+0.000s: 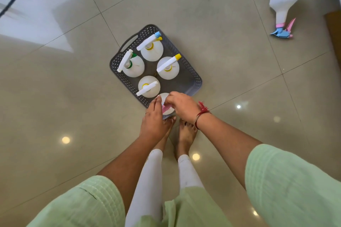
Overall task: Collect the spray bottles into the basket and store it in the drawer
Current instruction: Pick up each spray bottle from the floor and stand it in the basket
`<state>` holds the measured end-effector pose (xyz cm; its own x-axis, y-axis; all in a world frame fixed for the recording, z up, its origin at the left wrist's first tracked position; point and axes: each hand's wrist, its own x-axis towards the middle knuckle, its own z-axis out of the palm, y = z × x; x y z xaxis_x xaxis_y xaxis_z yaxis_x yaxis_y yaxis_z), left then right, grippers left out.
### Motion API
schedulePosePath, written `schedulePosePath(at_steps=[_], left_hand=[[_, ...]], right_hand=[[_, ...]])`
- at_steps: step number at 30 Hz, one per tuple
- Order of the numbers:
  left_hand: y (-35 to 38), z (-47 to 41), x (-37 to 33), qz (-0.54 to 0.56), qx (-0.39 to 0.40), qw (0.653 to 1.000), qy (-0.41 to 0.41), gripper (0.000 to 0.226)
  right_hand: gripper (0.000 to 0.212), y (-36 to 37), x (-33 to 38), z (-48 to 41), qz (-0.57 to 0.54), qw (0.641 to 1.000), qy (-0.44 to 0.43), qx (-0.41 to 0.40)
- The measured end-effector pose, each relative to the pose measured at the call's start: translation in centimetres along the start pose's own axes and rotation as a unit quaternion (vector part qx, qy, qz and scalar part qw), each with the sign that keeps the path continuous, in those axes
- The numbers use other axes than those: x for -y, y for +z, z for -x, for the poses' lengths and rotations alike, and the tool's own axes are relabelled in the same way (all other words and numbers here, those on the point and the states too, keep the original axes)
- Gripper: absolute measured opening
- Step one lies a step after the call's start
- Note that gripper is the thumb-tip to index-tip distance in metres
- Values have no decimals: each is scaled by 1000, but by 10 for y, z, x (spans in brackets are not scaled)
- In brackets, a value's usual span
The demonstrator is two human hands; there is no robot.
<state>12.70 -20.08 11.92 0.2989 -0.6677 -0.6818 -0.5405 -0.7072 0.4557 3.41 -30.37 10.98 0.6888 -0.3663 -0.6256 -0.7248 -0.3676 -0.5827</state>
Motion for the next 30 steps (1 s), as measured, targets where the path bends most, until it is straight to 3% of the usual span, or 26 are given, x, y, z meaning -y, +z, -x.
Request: schedulePosePath(at_steps=[6, 11, 17, 22, 30], left_hand=[[-1, 4, -6, 6, 15, 1000, 10, 86], [-21, 14, -18, -25, -3, 994, 104, 85], [-24, 3, -68, -57, -53, 987, 141, 66], [-9, -26, -135, -94, -54, 969, 221, 67], [15, -68, -200, -159, -1, 947, 280, 69]], right_hand=[[27, 17, -7, -4, -8, 1000, 11, -13], [57, 14, -15, 4, 41, 998, 22, -48], [77, -14, -40, 40, 106, 977, 104, -154], [74, -48, -79, 62, 40, 949, 197, -242], [79, -115, -171, 92, 62, 921, 258, -286]])
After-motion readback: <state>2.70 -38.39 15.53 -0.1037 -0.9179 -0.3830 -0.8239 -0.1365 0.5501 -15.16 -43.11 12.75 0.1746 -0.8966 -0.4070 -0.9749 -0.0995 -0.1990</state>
